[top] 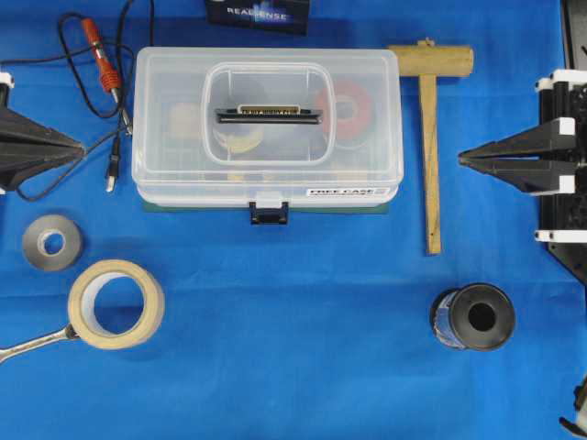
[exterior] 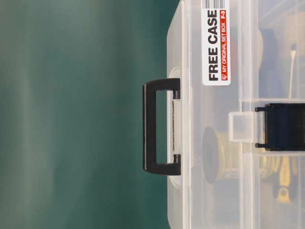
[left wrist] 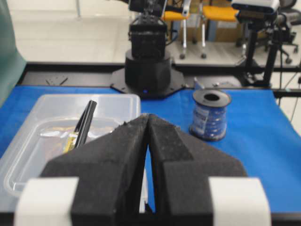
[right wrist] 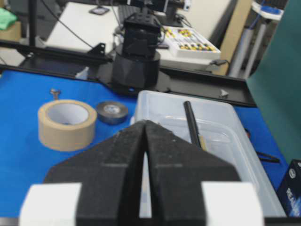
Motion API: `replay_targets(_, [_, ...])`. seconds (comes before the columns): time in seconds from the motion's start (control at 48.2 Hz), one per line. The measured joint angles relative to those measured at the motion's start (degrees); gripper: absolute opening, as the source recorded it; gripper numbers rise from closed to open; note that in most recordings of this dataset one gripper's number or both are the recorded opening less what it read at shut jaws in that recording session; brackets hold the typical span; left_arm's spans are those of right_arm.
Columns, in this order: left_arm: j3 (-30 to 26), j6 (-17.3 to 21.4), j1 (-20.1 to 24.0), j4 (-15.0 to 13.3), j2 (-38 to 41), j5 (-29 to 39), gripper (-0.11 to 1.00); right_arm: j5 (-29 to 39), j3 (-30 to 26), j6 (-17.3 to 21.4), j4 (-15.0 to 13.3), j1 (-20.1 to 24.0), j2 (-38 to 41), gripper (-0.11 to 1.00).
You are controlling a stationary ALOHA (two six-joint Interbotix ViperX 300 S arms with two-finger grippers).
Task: Open the tool box with both arms.
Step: 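Move both grippers inward to the left and right edges of the lid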
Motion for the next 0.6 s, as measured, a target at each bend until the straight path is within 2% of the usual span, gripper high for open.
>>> replay_targets(0.145, [0.0,1.7,0.0,-1.2,-0.1,1.5,0.01,1.4,-0.4,-0.7,-0.1,-0.1,0.3,0.00])
replay_targets(0.353, [0.0,3.1,0.1,-1.4,-0.1,4.2,0.01,7.0,-2.5,0.4,0.0,-0.3,0.9,0.00])
replay_targets(0.602, [0.0,2.9,0.1,-1.8,0.0,12.7,0.01,15.8,-3.4,1.1,1.2,-0.7,2.5,0.01])
